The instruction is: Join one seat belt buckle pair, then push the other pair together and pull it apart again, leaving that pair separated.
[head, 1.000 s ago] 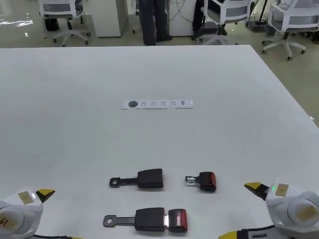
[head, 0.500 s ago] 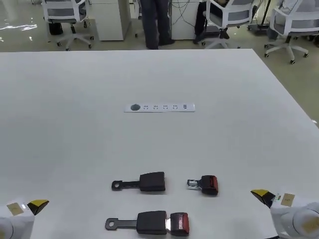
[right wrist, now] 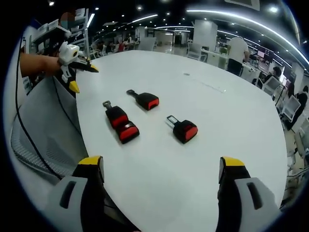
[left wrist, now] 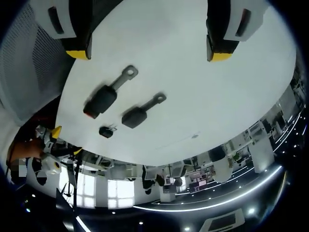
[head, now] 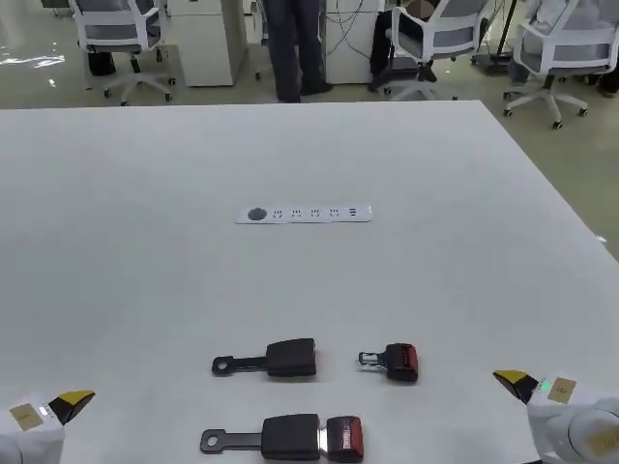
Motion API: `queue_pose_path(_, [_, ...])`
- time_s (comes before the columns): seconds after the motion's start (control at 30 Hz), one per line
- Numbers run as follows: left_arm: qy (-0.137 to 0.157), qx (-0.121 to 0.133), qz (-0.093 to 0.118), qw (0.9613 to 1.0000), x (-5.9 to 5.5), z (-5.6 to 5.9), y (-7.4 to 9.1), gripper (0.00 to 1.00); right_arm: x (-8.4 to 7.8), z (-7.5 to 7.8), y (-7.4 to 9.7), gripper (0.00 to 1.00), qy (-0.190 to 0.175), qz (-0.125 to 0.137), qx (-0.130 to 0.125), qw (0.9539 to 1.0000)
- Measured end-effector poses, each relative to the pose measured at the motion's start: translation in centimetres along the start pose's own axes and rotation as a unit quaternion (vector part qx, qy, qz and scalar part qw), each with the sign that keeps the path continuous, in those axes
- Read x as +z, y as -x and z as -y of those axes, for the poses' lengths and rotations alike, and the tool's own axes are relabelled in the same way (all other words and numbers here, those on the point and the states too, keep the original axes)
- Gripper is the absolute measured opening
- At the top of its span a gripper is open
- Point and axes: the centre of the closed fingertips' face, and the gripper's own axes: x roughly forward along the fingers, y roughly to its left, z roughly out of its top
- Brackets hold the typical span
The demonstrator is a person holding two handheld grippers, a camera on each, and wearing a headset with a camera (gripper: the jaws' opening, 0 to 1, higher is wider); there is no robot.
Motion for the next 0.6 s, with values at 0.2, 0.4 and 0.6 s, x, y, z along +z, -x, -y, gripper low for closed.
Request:
queue_pose_path(0.2, [-0.003, 0.004, -0.001, 1.0000, -0.1, 0.2, -0.1, 1.00, 0.0, 0.0, 0.1, 1.00, 0.003, 0.001, -0.003, 1.0000])
queue_pose_path(0.4, [-0.009, -0.008, -0.008, 0.9999, -0.4, 0.9, -0.3, 1.00, -0.5, 0.2, 0.2, 1.00, 0.000, -0.003, -0.004, 1.0000])
queue_pose_path(0.6, [-0.012, -0.017, -0.010, 0.9997, -0.3, 1.6, -0.3, 1.00, -1.1, 1.1, 0.5, 1.00, -0.010, -0.002, -0.012, 0.9999])
